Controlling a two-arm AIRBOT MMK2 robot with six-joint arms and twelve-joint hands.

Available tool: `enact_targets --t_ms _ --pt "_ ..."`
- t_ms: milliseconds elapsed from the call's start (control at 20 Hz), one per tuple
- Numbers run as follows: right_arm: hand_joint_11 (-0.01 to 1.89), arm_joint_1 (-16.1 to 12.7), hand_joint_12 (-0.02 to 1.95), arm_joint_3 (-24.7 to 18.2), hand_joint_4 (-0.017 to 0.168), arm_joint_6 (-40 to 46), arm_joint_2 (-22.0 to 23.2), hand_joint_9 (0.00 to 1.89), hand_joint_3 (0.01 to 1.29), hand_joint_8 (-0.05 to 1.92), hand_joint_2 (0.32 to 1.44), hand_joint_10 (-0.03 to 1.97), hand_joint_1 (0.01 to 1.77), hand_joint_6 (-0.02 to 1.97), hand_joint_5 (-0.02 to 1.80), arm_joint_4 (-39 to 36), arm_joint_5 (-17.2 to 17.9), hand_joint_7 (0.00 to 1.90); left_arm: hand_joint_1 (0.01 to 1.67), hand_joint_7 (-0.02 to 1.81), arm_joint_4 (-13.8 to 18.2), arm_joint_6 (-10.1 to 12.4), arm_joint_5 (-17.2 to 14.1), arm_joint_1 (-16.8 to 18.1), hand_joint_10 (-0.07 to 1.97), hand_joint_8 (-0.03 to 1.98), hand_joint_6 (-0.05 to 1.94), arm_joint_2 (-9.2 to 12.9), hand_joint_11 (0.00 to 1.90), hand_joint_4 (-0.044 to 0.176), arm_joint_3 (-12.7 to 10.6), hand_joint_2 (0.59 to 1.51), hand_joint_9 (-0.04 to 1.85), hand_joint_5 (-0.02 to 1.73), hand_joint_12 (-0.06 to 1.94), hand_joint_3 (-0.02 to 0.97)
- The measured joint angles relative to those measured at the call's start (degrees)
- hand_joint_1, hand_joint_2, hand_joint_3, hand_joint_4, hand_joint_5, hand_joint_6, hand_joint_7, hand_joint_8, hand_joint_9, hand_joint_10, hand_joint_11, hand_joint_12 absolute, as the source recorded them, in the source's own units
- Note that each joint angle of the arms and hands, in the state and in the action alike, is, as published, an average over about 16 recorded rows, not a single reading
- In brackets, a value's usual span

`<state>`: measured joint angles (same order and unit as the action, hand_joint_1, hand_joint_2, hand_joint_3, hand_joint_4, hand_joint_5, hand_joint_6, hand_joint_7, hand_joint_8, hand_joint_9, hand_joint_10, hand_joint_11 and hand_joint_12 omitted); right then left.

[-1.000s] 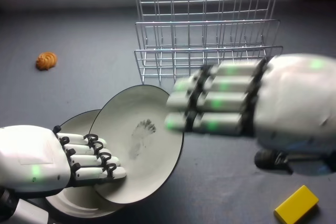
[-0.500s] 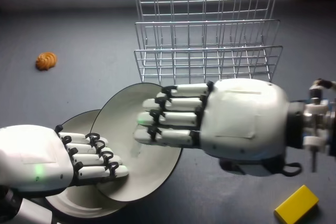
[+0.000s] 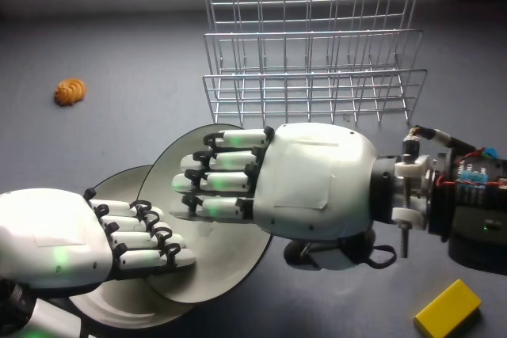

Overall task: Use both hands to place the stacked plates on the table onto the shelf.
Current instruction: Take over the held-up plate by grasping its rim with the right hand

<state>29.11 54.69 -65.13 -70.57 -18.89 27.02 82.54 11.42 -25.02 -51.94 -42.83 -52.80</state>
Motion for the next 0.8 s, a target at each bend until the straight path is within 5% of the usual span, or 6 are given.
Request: enact_targets --t_ms 400,800 --pt "0.08 -0.36 1.17 3.18 0.001 -0.11 -3.31 0.43 0.02 0.02 0.98 0.05 1.14 0.02 0.44 1.15 0.31 0.44 0.02 -0.01 -0.62 0.00 0.19 0.13 0.01 -0.02 -0.03 -0.13 0.01 -0.008 0.00 1.205 0.02 -0.02 -0.01 0.022" --pt "0.35 -0.30 1.23 4.55 0.001 0.00 -4.48 0.76 0.02 0.05 0.98 0.05 1.15 0.15 0.75 1.05 1.87 0.80 0.02 -0.01 -1.00 0.00 0.32 0.17 0.01 -0.02 -0.03 -0.18 0.01 -0.008 0.00 1.198 0.02 -0.02 -0.01 0.021"
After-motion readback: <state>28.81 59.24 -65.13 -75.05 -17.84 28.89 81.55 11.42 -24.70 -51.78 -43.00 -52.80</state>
